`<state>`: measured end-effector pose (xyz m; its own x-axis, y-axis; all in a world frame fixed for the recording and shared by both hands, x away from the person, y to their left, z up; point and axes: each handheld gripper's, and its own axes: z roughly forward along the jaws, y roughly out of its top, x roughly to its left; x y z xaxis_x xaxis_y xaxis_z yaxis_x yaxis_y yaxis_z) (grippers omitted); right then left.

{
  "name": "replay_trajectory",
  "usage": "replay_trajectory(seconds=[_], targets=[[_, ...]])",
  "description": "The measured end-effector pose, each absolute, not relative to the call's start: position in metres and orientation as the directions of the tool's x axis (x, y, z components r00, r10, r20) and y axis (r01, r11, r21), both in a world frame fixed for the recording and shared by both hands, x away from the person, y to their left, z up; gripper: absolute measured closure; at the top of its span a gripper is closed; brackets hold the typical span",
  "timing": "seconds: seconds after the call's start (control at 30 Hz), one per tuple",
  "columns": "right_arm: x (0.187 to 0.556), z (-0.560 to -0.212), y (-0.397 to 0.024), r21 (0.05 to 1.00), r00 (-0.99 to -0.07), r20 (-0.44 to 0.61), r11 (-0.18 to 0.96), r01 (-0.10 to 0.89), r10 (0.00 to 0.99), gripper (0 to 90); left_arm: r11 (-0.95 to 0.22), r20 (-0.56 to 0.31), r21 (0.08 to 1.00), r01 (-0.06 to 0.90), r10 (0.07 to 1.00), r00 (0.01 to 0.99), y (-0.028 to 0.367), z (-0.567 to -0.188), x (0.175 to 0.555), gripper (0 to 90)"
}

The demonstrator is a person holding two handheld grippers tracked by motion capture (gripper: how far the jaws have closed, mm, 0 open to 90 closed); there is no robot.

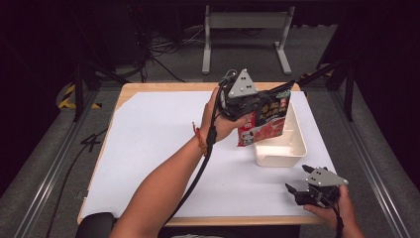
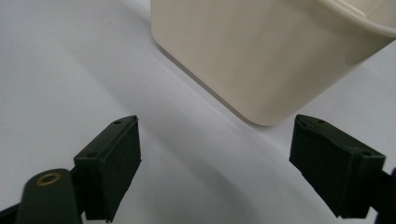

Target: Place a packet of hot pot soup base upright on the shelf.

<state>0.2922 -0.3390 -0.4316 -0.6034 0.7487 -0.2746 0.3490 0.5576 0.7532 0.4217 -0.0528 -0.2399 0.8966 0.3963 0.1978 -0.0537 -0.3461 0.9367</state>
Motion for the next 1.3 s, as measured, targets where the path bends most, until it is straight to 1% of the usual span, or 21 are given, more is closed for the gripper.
replay_trajectory(seconds=[0.23,0.6,0.77,1.1,1.13,1.2,1.23,1.3], targets=[[0.292,-0.431,-0.340,0.759,-0.607,-0.270,0.553,0.344,0.748,15.9,-0.340,0.178,0.940,-0.038,0.391,0.903,-0.068,-0.245,0.423,89.9],[0.292,-0.432,-0.338,0.764,-0.620,-0.258,0.549,0.338,0.741,15.6,-0.291,0.122,0.957,-0.003,0.393,0.911,-0.084,-0.254,0.428,89.9],[0.291,-0.431,-0.339,0.766,-0.625,-0.256,0.549,0.334,0.737,15.5,-0.294,0.122,0.956,0.001,0.401,0.908,-0.093,-0.258,0.429,89.9],[0.291,-0.432,-0.337,0.763,-0.627,-0.257,0.552,0.335,0.735,15.5,-0.273,0.087,0.962,0.027,0.396,0.914,-0.108,-0.264,0.428,89.9],[0.291,-0.432,-0.337,0.763,-0.627,-0.257,0.553,0.335,0.735,15.5,-0.255,0.052,0.965,0.054,0.390,0.919,-0.109,-0.264,0.428,89.9],[0.291,-0.432,-0.337,0.763,-0.626,-0.257,0.552,0.336,0.736,15.5,-0.262,0.058,0.964,0.050,0.388,0.920,-0.110,-0.263,0.427,89.9],[0.292,-0.432,-0.338,0.763,-0.626,-0.257,0.552,0.336,0.736,15.5,-0.272,0.078,0.962,0.033,0.389,0.918,-0.112,-0.260,0.423,89.8],[0.292,-0.432,-0.338,0.762,-0.626,-0.258,0.554,0.337,0.736,15.5,-0.269,0.064,0.962,0.048,0.393,0.917,-0.112,-0.259,0.421,89.9]])
